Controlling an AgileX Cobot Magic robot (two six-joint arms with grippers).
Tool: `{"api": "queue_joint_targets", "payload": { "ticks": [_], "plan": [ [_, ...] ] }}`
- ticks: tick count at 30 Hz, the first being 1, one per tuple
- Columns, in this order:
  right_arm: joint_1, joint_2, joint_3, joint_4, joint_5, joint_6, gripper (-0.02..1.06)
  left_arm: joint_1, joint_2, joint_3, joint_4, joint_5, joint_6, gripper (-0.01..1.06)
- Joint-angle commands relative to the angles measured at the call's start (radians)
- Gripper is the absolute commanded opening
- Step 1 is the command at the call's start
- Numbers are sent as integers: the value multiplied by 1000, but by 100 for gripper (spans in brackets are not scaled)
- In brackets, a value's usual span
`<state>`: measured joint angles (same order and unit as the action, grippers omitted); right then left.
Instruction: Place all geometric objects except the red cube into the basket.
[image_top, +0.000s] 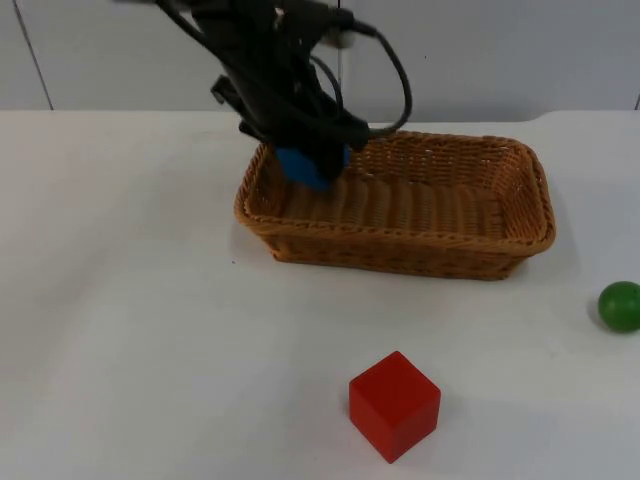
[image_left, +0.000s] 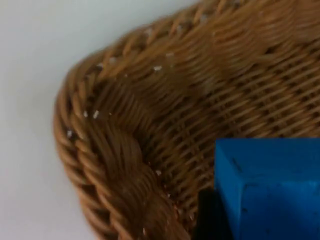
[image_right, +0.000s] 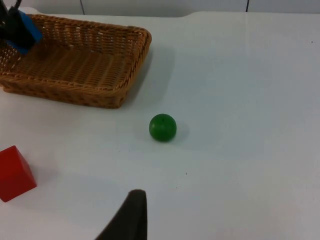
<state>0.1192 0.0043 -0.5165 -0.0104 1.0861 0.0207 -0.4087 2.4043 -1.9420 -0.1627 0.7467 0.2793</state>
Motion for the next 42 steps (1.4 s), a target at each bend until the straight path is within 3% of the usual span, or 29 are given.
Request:
{"api": "queue_joint_targets", "payload": {
  "ticks": [1, 7, 10, 11, 12, 15, 17, 24, 32, 39, 42],
  "plan": [
    [-7, -4, 2, -6, -7, -9, 105, -16, 36, -13, -9, -28, 3, 0],
    [-7, -4, 2, -6, -7, -9, 105, -23, 66, -12, -14, -30, 3, 2],
    [-7, -4, 2, -6, -7, -9, 105, -23, 69, -12, -31, -24, 3, 27],
    [-7, -4, 2, -6, -7, -9, 105, -23, 65, -12, -52, -18, 3, 48],
    [-7, -4, 2, -6, -7, -9, 105, -23, 65, -12, -52, -18, 3, 48],
    [-7, -4, 2, -6, -7, -9, 105, -23, 42, -22, -81, 23, 3, 99],
    [-7, -4, 2, -11, -7, -9, 105, -23, 32, -27, -88, 44, 3, 105],
    [-7, -4, 2, -11, -7, -9, 105, -23, -80, -47, -175, 199, 3, 105],
    [-7, -4, 2, -11, -7, -9, 105, -17, -246, -47, -100, 308, -7, 105],
    [-7, -4, 2, -11, -7, -9, 105, 20, -361, -10, -121, 346, -7, 105],
    [-7, -4, 2, -11, -7, -9, 105, 62, -450, 106, -125, 290, -19, 105]
  ]
}}
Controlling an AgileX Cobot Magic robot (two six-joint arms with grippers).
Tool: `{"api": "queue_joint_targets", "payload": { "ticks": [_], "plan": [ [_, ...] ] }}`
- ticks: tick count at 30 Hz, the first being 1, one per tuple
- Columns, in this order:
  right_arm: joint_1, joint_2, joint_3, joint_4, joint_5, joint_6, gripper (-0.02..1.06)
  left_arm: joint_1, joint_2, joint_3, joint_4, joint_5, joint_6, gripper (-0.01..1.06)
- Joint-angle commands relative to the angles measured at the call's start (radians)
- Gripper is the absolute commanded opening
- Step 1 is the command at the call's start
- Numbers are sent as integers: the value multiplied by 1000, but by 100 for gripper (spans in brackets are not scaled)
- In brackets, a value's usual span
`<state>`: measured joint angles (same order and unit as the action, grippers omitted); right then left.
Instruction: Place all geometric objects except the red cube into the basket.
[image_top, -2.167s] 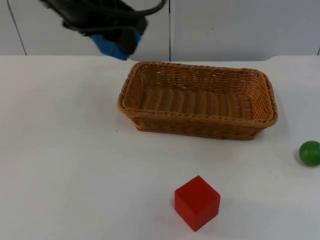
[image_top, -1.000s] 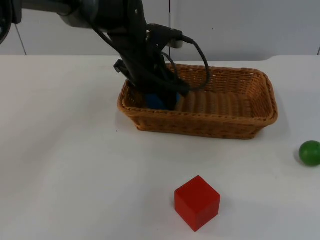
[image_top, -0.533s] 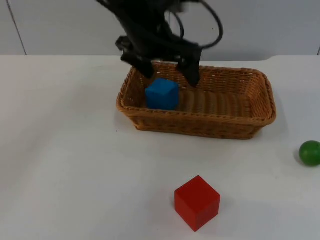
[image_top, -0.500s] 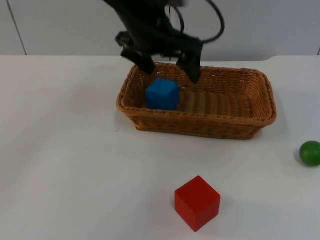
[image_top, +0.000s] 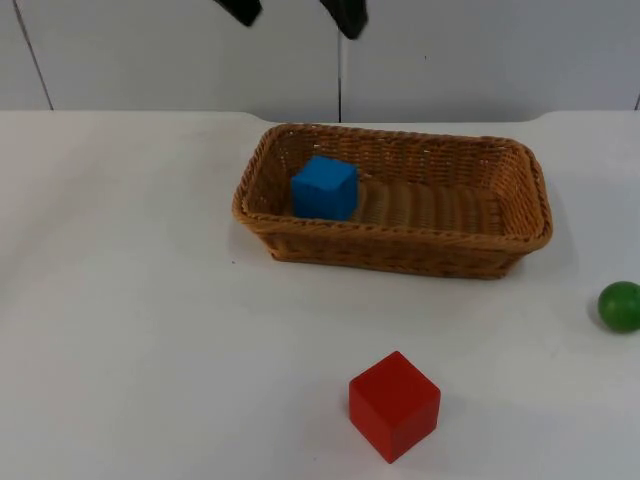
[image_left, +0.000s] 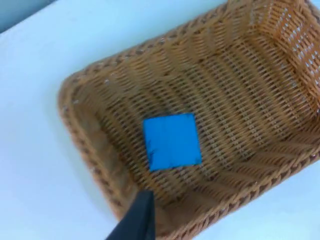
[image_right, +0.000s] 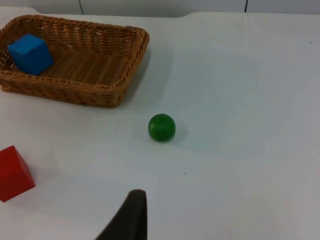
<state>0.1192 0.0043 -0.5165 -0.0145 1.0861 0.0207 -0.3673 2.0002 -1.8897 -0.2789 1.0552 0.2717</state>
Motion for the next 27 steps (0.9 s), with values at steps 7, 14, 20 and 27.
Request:
{"api": "queue_joint_targets", "payload": {
  "ticks": [7, 14, 20, 27],
  "plan": [
    [-7, -4, 2, -6, -7, -9, 105, 118, -270, 405, -9, -184, -38, 105],
    [-7, -4, 2, -6, -7, -11, 105, 194, -520, 741, -19, -310, -44, 105],
    [-7, -4, 2, -6, -7, -14, 105, 207, -700, 952, -13, -378, -44, 105],
    [-7, -4, 2, -6, -7, -14, 105, 207, -858, 1094, -14, -324, -37, 105]
  ]
}}
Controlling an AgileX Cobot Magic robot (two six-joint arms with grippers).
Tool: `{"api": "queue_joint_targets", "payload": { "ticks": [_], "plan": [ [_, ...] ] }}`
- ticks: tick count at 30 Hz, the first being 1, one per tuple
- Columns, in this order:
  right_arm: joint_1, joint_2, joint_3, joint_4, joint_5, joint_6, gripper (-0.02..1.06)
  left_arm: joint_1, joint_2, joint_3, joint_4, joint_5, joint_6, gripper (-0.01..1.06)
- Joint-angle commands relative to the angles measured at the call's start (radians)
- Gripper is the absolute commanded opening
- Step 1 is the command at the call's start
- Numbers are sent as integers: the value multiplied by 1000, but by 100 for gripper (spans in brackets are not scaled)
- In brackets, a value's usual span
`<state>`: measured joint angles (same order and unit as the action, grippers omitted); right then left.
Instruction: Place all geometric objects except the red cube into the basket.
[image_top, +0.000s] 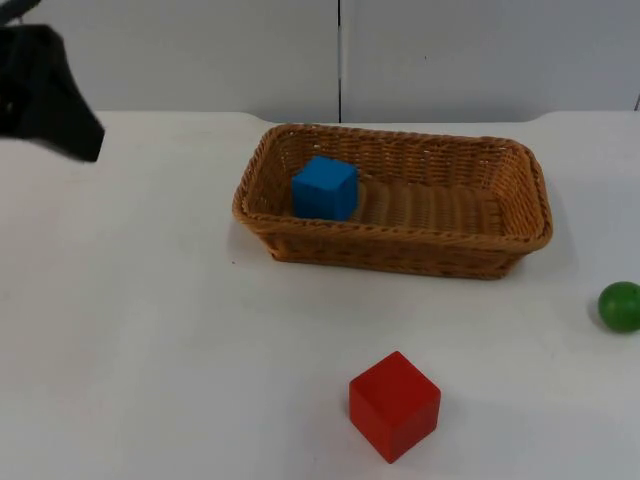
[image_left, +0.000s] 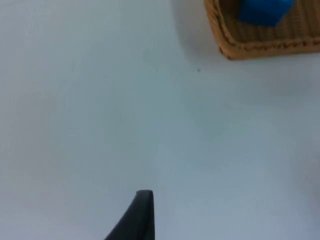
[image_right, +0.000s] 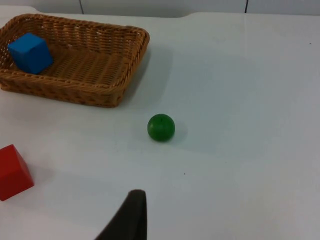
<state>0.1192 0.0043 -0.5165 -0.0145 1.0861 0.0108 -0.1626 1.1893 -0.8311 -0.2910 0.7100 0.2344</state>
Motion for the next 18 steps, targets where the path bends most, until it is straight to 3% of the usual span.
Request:
{"api": "queue_joint_targets", "payload": {
  "ticks": [1, 8, 18],
  "plan": [
    [-7, -4, 2, -6, -7, -4, 105, 2, -47, 36, -2, 21, 0, 105],
    [-7, -4, 2, -6, -7, -4, 105, 2, -162, 115, 20, 31, 0, 105],
    [-7, -4, 2, -6, -7, -4, 105, 2, -298, 118, 78, 143, 0, 105]
  ]
}}
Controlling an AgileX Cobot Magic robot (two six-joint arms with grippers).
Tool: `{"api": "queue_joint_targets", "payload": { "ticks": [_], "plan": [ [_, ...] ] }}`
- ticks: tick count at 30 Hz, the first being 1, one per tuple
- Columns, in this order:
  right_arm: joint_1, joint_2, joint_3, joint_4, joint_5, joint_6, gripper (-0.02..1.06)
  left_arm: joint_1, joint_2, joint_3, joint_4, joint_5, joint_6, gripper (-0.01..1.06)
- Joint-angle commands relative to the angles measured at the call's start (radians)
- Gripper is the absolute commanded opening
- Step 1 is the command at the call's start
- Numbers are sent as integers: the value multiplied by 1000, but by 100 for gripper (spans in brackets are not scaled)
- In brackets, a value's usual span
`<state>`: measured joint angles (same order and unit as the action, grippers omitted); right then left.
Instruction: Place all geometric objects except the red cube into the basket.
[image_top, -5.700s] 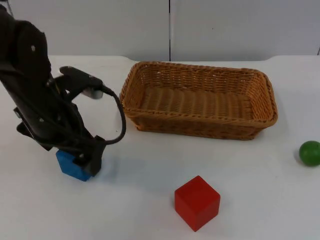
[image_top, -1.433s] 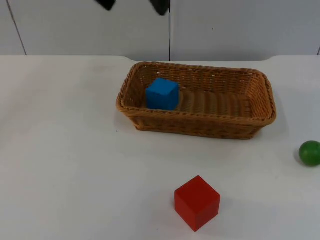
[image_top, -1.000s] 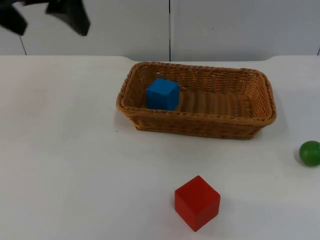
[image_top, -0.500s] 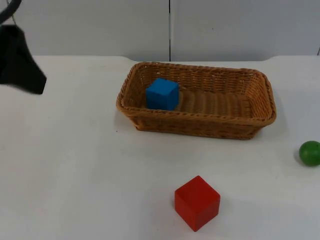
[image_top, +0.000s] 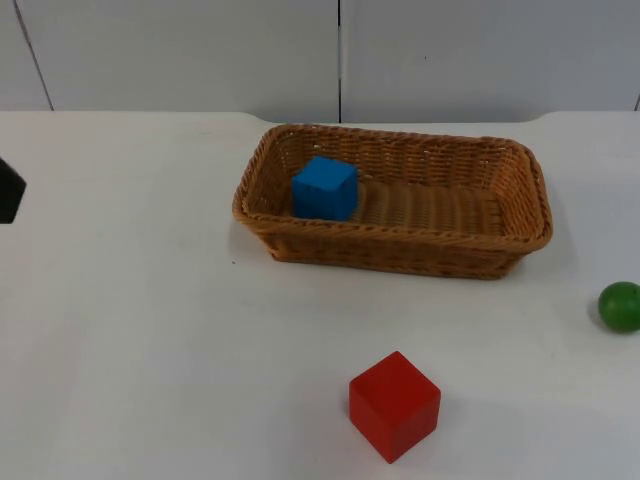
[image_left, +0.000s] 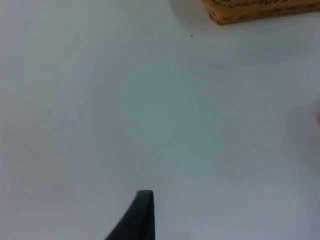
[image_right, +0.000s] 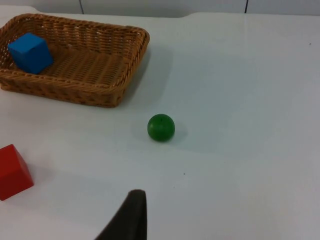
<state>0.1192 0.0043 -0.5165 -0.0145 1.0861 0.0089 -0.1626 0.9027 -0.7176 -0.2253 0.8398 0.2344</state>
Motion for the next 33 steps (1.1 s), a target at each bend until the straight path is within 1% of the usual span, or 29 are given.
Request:
{"api": "queue_joint_targets", "payload": {
  "ticks": [1, 7, 12, 16, 17, 20, 22, 23, 25, 26, 27, 28, 30, 33],
  "plan": [
    [-7, -4, 2, -6, -7, -2, 105, 2, -25, 6, 20, 13, 0, 105],
    [-7, -4, 2, -6, -7, -2, 105, 2, -46, 11, 26, -8, 0, 105],
    [-7, 4, -4, -5, -7, 19, 105, 2, -46, 11, 26, -15, 0, 105],
    [-7, 158, -32, -2, -13, 28, 105, 2, -46, 11, 26, -15, 0, 105],
    [-7, 158, -32, -2, -13, 28, 105, 2, -46, 11, 26, -15, 0, 105],
    [-7, 318, -45, -2, -53, 28, 105, 2, -46, 11, 22, -15, 0, 105],
    [-7, 431, -47, 8, -96, 28, 105, 2, -46, 11, 21, -15, 0, 105],
    [-7, 431, -47, 8, -96, 28, 105, 2, -46, 11, 21, -15, 0, 105],
    [-7, 562, -53, 28, -123, 28, 105, 2, -46, 11, 10, -15, 0, 105],
    [-7, 629, -59, 36, -125, 28, 105, 2, -46, 11, 4, -15, 0, 105],
    [-7, 652, -63, 36, -125, 28, 105, 2, -46, 11, 4, -15, 0, 105],
    [-5, 753, -84, 36, -125, 28, 105, 2, -46, 11, 4, -15, 0, 105],
    [-5, 785, -92, 38, -125, 28, 105, 2, -46, 11, 4, -15, 0, 105],
    [-5, 996, -157, 43, -144, 26, 105, 2, -46, 11, 4, -15, 0, 105]
  ]
}}
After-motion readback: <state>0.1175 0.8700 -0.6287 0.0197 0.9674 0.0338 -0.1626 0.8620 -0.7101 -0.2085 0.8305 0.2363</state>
